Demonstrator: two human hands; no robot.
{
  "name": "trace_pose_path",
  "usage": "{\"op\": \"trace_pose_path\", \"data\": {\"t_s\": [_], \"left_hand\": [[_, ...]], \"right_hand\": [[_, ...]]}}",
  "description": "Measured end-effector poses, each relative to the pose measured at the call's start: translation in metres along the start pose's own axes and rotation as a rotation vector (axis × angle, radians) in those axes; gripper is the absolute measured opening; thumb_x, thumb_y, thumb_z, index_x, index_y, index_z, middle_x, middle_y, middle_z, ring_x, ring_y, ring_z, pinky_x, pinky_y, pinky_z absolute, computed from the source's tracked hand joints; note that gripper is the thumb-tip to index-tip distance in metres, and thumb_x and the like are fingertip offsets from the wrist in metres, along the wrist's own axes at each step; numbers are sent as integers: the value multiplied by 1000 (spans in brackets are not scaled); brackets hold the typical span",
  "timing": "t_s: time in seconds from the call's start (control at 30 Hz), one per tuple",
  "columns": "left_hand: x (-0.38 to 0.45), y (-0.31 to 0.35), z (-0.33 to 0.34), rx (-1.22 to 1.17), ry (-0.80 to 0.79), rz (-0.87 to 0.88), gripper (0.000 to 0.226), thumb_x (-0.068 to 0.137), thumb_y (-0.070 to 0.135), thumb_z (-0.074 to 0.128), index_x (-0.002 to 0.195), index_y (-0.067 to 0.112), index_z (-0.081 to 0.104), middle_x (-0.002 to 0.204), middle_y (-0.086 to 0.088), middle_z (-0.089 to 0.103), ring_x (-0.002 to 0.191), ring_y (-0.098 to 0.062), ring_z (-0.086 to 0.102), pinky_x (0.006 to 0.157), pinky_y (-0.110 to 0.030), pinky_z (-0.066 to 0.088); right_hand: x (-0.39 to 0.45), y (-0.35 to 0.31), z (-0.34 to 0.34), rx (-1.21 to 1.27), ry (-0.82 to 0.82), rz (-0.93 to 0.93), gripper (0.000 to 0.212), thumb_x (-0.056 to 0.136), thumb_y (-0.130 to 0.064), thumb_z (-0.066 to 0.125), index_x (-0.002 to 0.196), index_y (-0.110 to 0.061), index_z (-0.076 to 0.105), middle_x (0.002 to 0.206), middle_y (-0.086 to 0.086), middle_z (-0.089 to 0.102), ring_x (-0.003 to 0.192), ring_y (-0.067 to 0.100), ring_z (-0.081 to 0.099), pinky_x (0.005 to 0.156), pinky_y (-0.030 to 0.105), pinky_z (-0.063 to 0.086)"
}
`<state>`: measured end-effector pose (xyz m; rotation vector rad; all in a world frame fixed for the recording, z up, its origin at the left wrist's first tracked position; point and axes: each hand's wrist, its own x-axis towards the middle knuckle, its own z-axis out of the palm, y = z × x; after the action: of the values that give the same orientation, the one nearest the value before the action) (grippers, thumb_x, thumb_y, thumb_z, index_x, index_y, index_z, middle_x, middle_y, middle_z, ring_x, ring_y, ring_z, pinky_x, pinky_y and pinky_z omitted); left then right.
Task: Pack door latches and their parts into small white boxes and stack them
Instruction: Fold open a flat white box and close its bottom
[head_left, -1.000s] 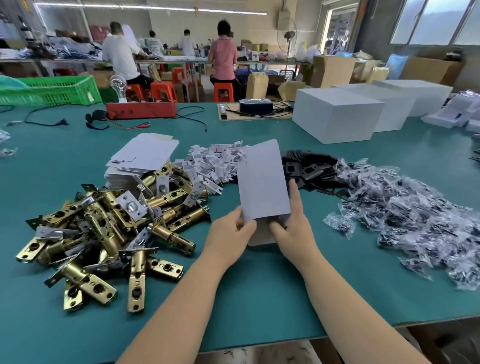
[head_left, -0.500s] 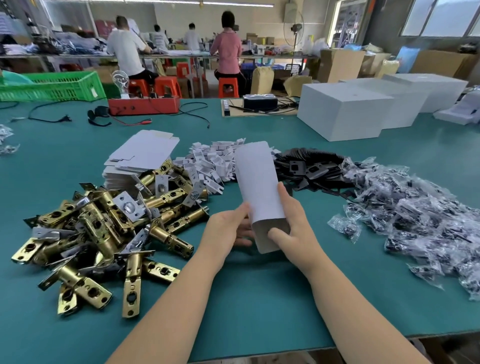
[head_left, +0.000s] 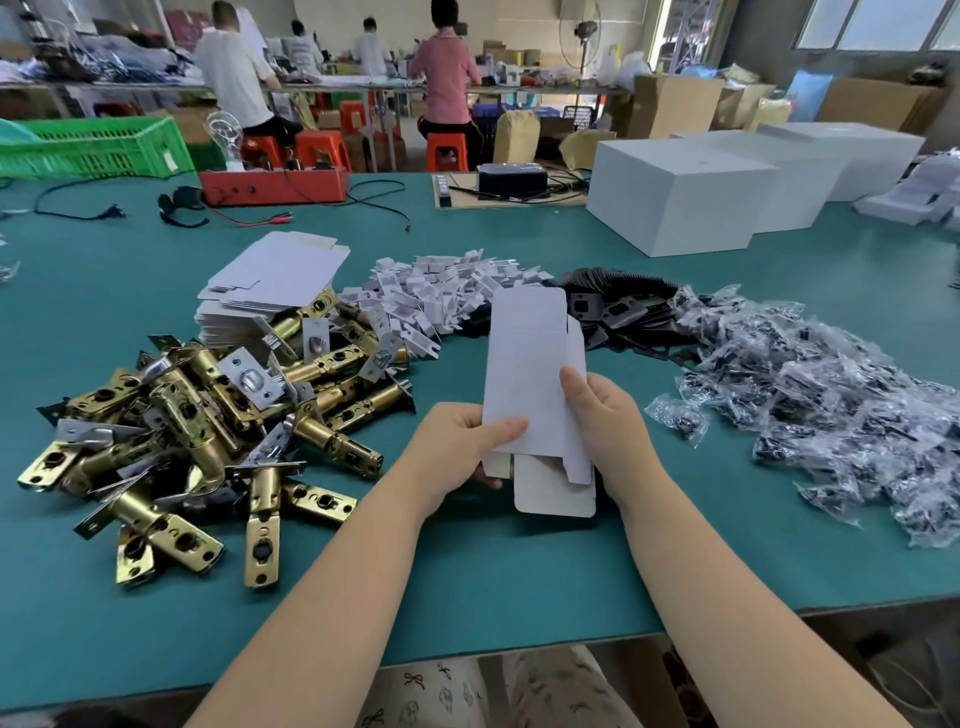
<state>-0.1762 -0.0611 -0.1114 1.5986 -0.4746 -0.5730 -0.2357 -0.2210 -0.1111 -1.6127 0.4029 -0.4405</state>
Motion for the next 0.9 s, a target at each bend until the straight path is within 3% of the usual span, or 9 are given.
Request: {"op": "trace_pose_path", "data": {"t_s": [0.13, 0.23, 0.33, 0.4, 0.53, 0.63, 0.73, 0.9], "left_hand": [[1, 0, -3, -105, -31, -39, 16, 90, 18, 67, 84, 5, 73, 85, -10, 74, 73, -23, 68, 60, -31, 56], [9, 4, 2, -158, 46, -72, 37, 91, 31, 66, 95, -5, 68, 94, -16, 71, 81, -27, 62, 75, -38, 49], [21, 12, 10, -94, 158, -43, 35, 94, 40, 61, 90, 6, 65, 86, -11, 64, 77, -22, 55, 71, -33, 40], [28, 16, 14, -53, 211, -53, 34, 95, 44, 56, 87, 12, 58, 82, -9, 57, 73, -19, 50, 64, -30, 36], [31, 9, 18, -48, 292, -6, 34, 97, 39, 56, 79, 10, 53, 74, -10, 43, 67, -20, 38, 57, -29, 27], [27, 1, 17, -84, 357, 91, 40, 97, 32, 58, 69, 6, 46, 62, -6, 33, 58, -17, 30, 48, -26, 22], [24, -1, 15, -104, 342, 100, 48, 97, 30, 58, 69, -7, 47, 68, -9, 38, 63, -20, 32, 54, -28, 25], [23, 0, 16, -77, 288, 101, 53, 96, 27, 59, 65, -11, 41, 71, -10, 38, 65, -21, 32, 54, -30, 21]], "right_hand": [[-1, -1, 0, 38, 17, -14, 19, 94, -31, 58, 93, -12, 62, 101, 10, 70, 89, 27, 66, 78, 43, 53], [0, 1, 2, 14, 86, -61, 22, 98, -30, 51, 88, -13, 60, 91, 3, 68, 77, 17, 63, 68, 31, 51], [1, 6, 5, -132, 171, -122, 40, 101, -33, 41, 66, -14, 40, 66, -2, 45, 59, 13, 39, 55, 29, 31], [2, 7, 6, -227, 178, -143, 44, 102, -32, 40, 62, -18, 30, 60, -6, 35, 53, 9, 31, 52, 26, 25], [3, 8, 7, -292, 190, -138, 43, 102, -30, 41, 62, -18, 29, 60, -7, 33, 50, 5, 29, 47, 21, 23], [1, 9, 9, -305, 144, -97, 37, 101, -30, 40, 68, -15, 35, 67, -4, 38, 59, 11, 33, 53, 27, 27], [2, 7, 10, -218, 132, -49, 30, 100, -29, 42, 74, -13, 43, 72, -3, 44, 63, 13, 38, 57, 29, 32], [12, 4, 10, -255, 266, -35, 40, 101, -28, 38, 65, -15, 30, 64, -2, 33, 58, 14, 29, 52, 28, 24]]}}
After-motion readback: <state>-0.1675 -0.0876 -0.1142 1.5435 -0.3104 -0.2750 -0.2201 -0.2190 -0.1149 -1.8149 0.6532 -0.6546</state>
